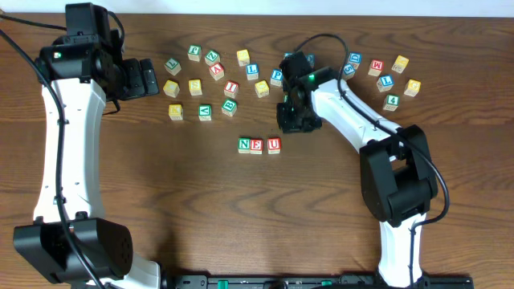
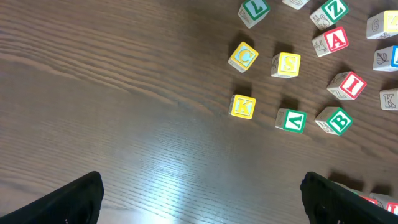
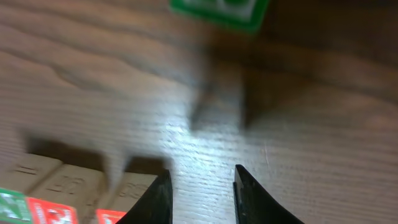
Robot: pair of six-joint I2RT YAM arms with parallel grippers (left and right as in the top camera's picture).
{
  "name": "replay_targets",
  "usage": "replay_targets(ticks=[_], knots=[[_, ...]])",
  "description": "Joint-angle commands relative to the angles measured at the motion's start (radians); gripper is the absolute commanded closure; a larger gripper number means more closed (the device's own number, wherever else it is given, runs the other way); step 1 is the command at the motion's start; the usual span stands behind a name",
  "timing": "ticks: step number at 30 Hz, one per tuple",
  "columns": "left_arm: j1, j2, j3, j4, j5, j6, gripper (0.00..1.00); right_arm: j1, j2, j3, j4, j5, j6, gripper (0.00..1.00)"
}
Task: Spell out NEURIPS
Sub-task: 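Open the right gripper and raise it off the U block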
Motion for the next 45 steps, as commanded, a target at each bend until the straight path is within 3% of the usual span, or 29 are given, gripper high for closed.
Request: replay_targets(ticks=[1, 9, 17, 29, 36, 45], knots=[[0.004, -0.011, 0.010, -0.004, -0.012, 0.013, 0.00, 0.006, -0.024, -0.029, 0.026, -0.010, -0.011, 0.73], [0.004, -0.011, 0.010, -0.004, -0.012, 0.013, 0.00, 0.025, -0.024, -0.069, 0.140, -0.029, -0.013, 0.73], [0.004, -0.011, 0.010, -0.004, -0.012, 0.013, 0.00, 0.064, -0.024, -0.079, 0.150, -0.036, -0.011, 0.74], [0.004, -0.011, 0.010, -0.003, -0.012, 0.013, 0.00, 0.064, -0.025, -0.079, 0.115, -0.035, 0.008, 0.73], [0.004, -0.011, 0.010, -0.004, -0.012, 0.013, 0.00, 0.047, -0.026, -0.068, 0.125, -0.033, 0.027, 0.64], [0.004, -0.011, 0.010, -0.004, -0.012, 0.013, 0.00, -0.012, -0.030, -0.041, 0.010, -0.032, 0.035, 0.62]])
